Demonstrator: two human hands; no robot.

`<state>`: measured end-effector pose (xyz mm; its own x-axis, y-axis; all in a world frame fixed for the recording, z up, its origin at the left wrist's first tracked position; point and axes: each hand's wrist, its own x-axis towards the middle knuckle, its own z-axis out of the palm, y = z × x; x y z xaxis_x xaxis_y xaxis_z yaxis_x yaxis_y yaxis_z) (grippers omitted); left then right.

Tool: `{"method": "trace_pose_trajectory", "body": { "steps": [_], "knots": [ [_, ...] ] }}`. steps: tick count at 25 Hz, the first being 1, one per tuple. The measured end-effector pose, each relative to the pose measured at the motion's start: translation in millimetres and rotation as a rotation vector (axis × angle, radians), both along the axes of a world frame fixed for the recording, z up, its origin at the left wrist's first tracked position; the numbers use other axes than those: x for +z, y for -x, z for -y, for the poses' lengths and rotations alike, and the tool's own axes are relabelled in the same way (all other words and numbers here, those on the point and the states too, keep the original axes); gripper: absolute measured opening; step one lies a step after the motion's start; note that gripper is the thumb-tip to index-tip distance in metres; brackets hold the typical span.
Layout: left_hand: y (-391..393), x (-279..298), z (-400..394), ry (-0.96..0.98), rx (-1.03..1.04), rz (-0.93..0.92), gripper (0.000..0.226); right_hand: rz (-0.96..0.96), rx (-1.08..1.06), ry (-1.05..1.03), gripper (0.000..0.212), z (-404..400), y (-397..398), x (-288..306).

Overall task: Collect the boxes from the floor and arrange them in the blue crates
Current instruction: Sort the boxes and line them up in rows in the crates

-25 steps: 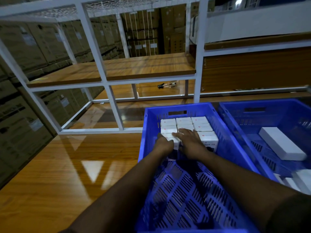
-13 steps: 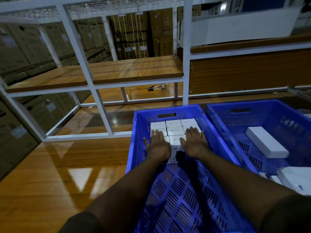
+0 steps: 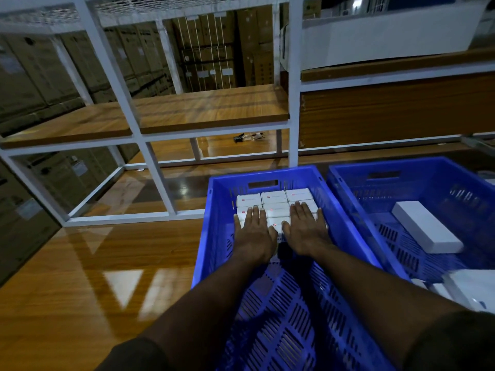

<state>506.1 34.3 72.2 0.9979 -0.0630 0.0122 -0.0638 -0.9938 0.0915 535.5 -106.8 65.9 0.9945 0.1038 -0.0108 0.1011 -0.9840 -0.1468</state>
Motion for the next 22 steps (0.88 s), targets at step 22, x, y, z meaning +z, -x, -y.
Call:
{"method": "trace_pose_trajectory", "body": {
  "steps": [22],
  "knots": [
    [18.9, 56.4, 90.2, 0.452, -0.084, 0.17, 0.054, 0.256, -0.003, -0.264, 0.042, 61.5, 46.6, 90.0]
  ]
}}
